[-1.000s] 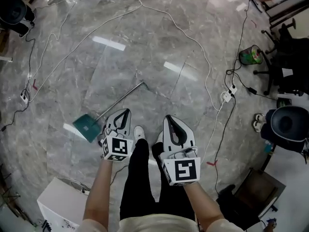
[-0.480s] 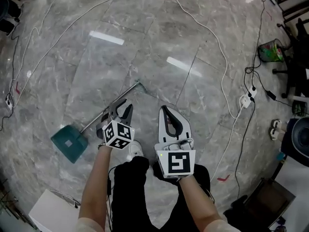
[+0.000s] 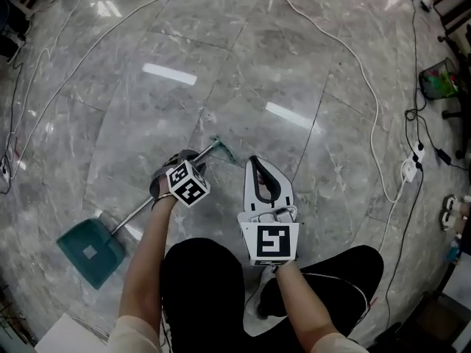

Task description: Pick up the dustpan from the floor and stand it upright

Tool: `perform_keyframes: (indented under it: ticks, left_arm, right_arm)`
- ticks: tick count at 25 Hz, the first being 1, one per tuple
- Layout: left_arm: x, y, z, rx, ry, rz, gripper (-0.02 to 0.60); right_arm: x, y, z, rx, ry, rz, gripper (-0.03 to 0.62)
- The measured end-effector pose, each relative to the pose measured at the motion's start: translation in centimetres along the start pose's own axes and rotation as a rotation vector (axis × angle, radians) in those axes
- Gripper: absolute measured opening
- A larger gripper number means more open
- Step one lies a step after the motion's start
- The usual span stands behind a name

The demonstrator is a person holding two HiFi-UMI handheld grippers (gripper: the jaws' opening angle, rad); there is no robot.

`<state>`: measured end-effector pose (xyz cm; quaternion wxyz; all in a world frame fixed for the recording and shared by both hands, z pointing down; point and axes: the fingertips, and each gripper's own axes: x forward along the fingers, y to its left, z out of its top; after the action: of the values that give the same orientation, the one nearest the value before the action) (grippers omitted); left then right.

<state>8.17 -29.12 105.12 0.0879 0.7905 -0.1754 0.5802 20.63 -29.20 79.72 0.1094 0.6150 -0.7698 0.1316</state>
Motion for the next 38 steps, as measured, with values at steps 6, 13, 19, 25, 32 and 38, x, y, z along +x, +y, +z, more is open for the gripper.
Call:
perform_keyframes:
  ticks: [6,13,19,25,32,38]
  left_arm:
    - [6.4,0.1,-2.4,-0.065,0.073,-0.055,0.121]
    - [8.0,0.7,-1.2,0.0,0.087,-0.048,0.121]
    - [9.0,0.8,-1.0,0.019,0.103,-0.087,0.109]
    - [9.0,0.8,-0.7,-0.093,0.066,-0.142,0.092]
    - [6.0,2.7,0.1,-0.1,-0.008,-0.035,0.091]
    - [-7.2,3.7,2.9,-0.109,-0.138,0.066,0.087]
  right_arm:
    - [1.2,-0.4,-3.5,0.028,0.006,-0.025,0.017]
    - [0.5,-2.1,-4.2,0.031,0.019,-0.068,0.017]
    - [0.9,-3.8,-3.8,0.04,0.013,-0.118,0.017]
    - [1.8,-2.4,-3.6,0.074,-0.026,-0.087,0.017]
    - [2.2,-2.1,-2.5,0.043,-0.004,-0.056,0.017]
    - [0.0,0.5,5.5,0.099,0.005,0.022,0.017]
